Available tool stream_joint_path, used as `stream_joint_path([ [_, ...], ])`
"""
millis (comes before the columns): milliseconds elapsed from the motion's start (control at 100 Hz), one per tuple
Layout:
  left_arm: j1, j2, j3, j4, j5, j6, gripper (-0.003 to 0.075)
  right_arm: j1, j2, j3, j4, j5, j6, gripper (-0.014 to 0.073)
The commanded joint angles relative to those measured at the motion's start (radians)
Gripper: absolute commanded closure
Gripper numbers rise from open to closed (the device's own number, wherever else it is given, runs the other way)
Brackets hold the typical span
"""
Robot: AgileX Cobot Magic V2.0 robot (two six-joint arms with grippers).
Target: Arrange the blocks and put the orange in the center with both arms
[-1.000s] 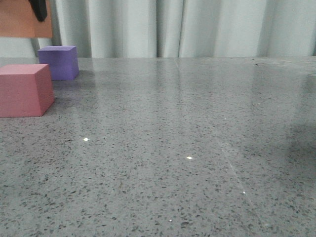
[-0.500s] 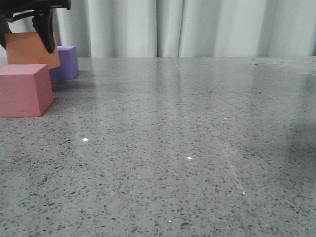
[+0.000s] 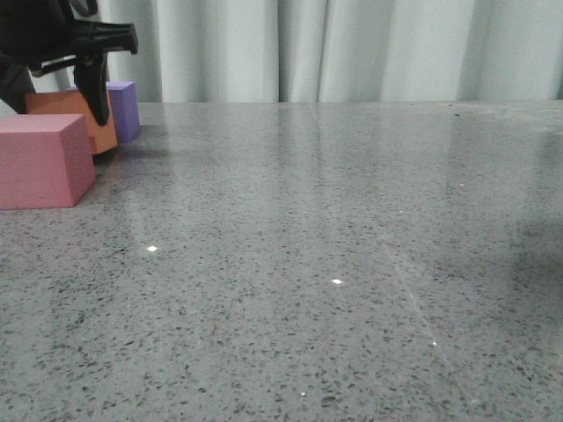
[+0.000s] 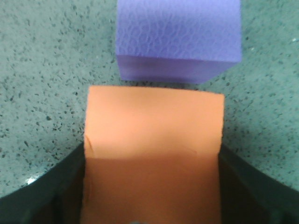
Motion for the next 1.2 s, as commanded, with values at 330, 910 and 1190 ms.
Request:
stream_joint_path([
  [330,-0.001,-0.026,-0.023,-0.016,-0.039,0.013,0.0192,-0.004,-0.010,-0.025,0.017,-0.065,-0.010,0.0013],
  [910,-0.003,-0.193,-0.023,0.020,-0.083,0.064,0.0113,-0.004,-0.010,-0.025,0.024,-0.065,-0.010,0.0013],
  [1190,-0.003,-0.400,0.045,0.043,-0.104,0.130,0.0234,-0.004,-0.025,-0.024,0.023,-0.095,-0.010,0.0013],
])
